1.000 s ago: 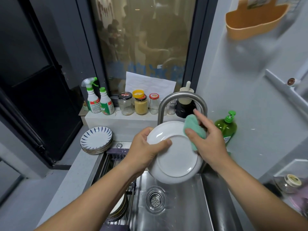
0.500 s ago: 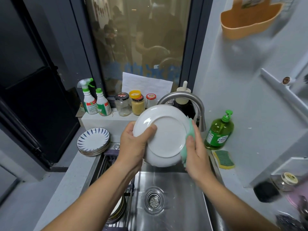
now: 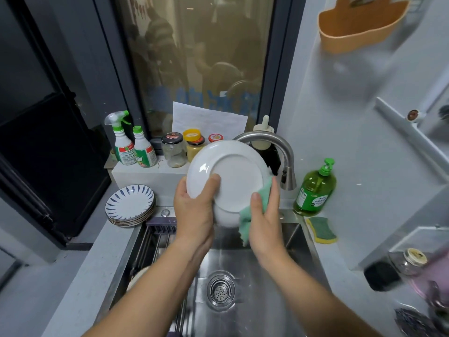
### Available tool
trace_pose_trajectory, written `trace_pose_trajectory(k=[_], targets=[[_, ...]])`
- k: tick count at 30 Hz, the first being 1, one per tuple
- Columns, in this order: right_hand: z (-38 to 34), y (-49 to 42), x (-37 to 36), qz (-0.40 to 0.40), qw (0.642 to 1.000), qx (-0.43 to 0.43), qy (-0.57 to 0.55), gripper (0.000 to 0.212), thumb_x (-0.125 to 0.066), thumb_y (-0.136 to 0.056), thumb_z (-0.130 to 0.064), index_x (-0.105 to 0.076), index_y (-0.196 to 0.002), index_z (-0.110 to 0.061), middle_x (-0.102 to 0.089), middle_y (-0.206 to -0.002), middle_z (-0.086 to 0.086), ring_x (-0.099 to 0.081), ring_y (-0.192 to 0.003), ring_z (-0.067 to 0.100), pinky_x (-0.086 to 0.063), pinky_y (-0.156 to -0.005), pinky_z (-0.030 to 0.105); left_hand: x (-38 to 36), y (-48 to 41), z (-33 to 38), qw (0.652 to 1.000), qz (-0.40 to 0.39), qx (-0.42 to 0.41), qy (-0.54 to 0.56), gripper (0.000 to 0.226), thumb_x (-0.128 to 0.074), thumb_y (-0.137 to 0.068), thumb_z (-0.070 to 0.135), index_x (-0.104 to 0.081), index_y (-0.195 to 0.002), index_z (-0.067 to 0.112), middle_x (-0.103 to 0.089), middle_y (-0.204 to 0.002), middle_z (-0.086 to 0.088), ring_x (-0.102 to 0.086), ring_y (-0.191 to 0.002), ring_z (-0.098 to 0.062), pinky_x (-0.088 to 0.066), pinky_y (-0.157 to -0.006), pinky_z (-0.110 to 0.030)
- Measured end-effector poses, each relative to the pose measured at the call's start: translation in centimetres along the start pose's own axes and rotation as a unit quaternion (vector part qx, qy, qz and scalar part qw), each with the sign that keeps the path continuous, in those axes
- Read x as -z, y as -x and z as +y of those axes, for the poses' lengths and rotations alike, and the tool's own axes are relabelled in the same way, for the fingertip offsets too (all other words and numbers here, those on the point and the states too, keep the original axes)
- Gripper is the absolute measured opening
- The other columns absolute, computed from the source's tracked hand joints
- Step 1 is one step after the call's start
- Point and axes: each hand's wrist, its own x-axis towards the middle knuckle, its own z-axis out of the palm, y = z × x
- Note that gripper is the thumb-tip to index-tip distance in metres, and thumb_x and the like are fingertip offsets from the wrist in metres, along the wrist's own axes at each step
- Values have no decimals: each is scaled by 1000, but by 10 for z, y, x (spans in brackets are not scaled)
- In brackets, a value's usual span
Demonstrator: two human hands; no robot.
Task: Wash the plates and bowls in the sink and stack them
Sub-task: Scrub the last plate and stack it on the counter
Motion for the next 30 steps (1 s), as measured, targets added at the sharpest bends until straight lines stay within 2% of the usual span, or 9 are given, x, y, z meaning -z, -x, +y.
trace_pose_trajectory(k=[2,5,7,12,16,21,23,26,30], targets=[[-6,-5,-3,45,996,-46,-54,51,-54,-95,-44,-34,-140,-57,-57,-135,-3,-62,-110,31,-53,-72,36,-5,10,-10,999,3,36,35,31,-72,-91,5,-65,-120,10,-77,-109,-10,-74,-96,-22,-60,-76,-32],[-21,-26,15,36,999,-5,-6,52,-63,-88,-38,-48,-137,-46,-60,-132,-7,-62,-116,22,-55,-91,42,0,20,-18,992,-47,106,58,37,-67,-93,2,-63,-130,7,-75,-119,-16,-72,-106,-27,-62,-84,-37],[-37,-39,32,-13,998,30,61,48,-65,-93,-25,-52,-138,-35,-61,-130,-6,-61,-114,13,-52,-100,35,8,12,-15,987,-84,134,28,36,-70,-91,5,-64,-127,5,-75,-117,-18,-73,-103,-30,-62,-85,-40],[-88,-60,62,-206,946,118,222,51,-70,-88,-15,-59,-136,-31,-64,-116,-18,-60,-96,-14,-45,-82,5,14,-30,17,958,-191,153,-151,51,-90,-69,19,-62,-110,10,-77,-100,-15,-75,-78,-25,-58,-60,-33],[-101,-65,63,-298,903,135,278,53,-73,-85,-13,-61,-135,-28,-64,-110,-23,-60,-87,-16,-43,-73,4,4,-47,29,919,-297,139,-220,46,-88,-68,11,-64,-107,11,-76,-96,-14,-74,-79,-27,-60,-64,-33],[-66,-59,55,-147,968,113,168,52,-72,-90,-23,-57,-138,-35,-64,-125,-15,-62,-109,-1,-50,-93,22,-1,-48,22,965,-206,88,-140,51,-86,-64,12,-70,-112,10,-77,-99,-13,-73,-82,-24,-61,-68,-31],[-48,-42,46,-81,990,92,73,54,-65,-95,-16,-47,-145,-29,-59,-130,-17,-58,-113,-6,-49,-98,19,-2,-46,14,983,-138,88,-81,52,-85,-69,15,-66,-117,7,-77,-104,-13,-74,-88,-25,-62,-71,-32],[-26,-12,22,2,997,68,-23,55,-57,-100,-13,-34,-147,-32,-49,-130,-27,-52,-109,-20,-43,-88,5,-10,-38,1,992,-64,110,12,46,-78,-86,11,-59,-128,5,-75,-118,-14,-73,-107,-32,-64,-81,-39],[-31,-23,17,41,997,43,-56,45,-56,-100,-18,-43,-139,-35,-56,-123,-24,-58,-107,-12,-49,-88,13,-10,-18,-14,988,-63,133,55,47,-69,-95,12,-54,-139,9,-72,-127,-15,-69,-116,-34,-61,-90,-48]])
